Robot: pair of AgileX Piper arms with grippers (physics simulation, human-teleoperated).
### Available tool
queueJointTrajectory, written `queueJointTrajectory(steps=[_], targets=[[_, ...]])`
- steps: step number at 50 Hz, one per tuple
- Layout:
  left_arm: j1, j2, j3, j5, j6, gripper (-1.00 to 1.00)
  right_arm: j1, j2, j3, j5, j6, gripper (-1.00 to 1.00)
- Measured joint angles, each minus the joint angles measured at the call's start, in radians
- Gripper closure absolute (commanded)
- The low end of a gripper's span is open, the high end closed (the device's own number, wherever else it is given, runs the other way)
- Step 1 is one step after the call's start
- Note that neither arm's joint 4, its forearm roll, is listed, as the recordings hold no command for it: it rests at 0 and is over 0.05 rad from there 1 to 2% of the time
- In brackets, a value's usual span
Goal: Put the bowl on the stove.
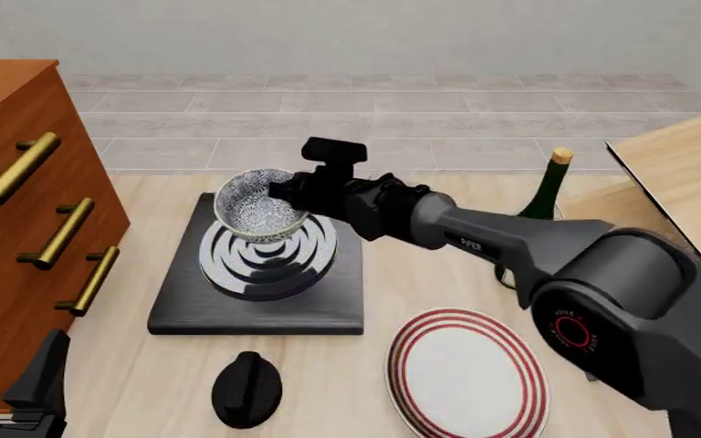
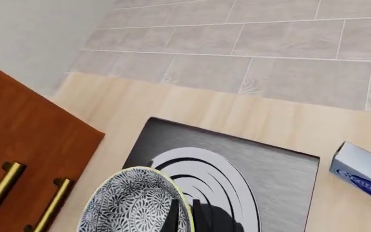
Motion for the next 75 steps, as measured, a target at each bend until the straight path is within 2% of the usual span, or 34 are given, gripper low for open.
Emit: queueJointTrajectory(steps=[25, 68, 69, 75], targets=[[0.000, 0.000, 0.000, 0.000, 0.000, -1.00, 0.006, 0.081, -0.019, -0.040, 0.033, 1.00], [0.000, 0.000, 0.000, 0.000, 0.000, -1.00, 0.008, 0.128, -0.047, -0.054, 0.034, 1.00], [0.000, 0.000, 0.000, 0.000, 0.000, -1.00, 0.008, 0.128, -0.047, -0.054, 0.034, -1.00], [0.000, 0.000, 0.000, 0.000, 0.000, -1.00, 0.009, 0.128, -0.040, -0.054, 0.035, -1.00]])
